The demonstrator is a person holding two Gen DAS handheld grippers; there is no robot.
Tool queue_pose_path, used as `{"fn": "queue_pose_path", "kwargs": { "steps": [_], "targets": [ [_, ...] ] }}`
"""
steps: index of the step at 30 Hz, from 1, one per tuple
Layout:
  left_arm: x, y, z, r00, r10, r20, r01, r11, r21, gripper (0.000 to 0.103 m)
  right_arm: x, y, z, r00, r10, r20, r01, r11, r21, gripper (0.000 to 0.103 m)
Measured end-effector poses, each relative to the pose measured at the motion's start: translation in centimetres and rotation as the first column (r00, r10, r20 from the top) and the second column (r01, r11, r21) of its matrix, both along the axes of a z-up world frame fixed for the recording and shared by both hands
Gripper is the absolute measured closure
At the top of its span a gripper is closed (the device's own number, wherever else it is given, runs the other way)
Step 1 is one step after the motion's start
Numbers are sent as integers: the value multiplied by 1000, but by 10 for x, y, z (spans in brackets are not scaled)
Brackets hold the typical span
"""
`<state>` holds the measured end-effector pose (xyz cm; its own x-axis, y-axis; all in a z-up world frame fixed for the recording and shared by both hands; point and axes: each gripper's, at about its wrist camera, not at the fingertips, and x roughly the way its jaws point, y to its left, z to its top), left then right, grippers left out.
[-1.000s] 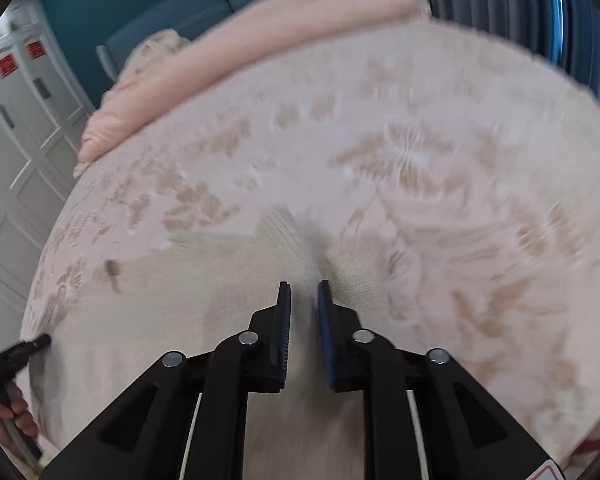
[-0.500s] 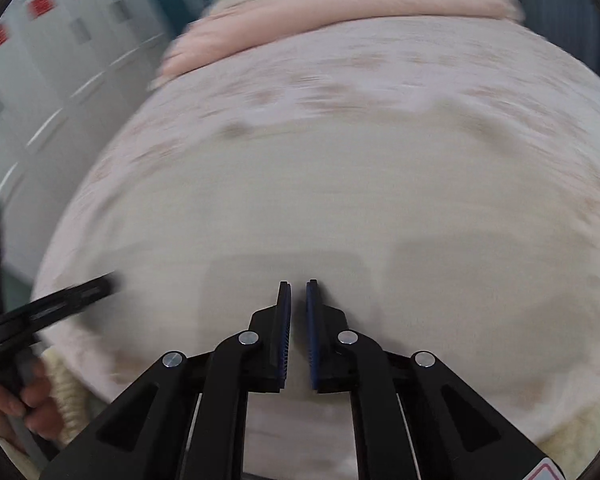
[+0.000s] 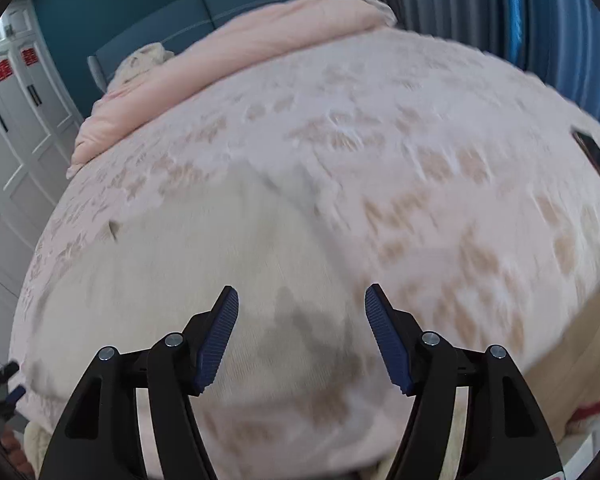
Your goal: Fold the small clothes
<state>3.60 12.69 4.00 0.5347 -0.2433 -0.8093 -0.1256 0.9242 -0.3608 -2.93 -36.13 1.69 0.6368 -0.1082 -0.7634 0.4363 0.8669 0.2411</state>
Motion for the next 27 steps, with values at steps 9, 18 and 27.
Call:
{"fn": "queue_pose_path", "kwargs": {
  "steps": [9,18,27],
  "targets": [
    [-3,-1,11,1000,9,29,-10,999,49,26,80,9,18,981,194,-3,-194,981,-23,97],
    [3,-3,-16,999,10,-39,-11,1000,-20,26,56,-20,-16,992,99,-79,-95,994,49,66],
    [-10,9,-60,978,89,-191,-144,943,-299,18,-38,25,-48,986,103,-129,-64,959,275,43]
  ]
}}
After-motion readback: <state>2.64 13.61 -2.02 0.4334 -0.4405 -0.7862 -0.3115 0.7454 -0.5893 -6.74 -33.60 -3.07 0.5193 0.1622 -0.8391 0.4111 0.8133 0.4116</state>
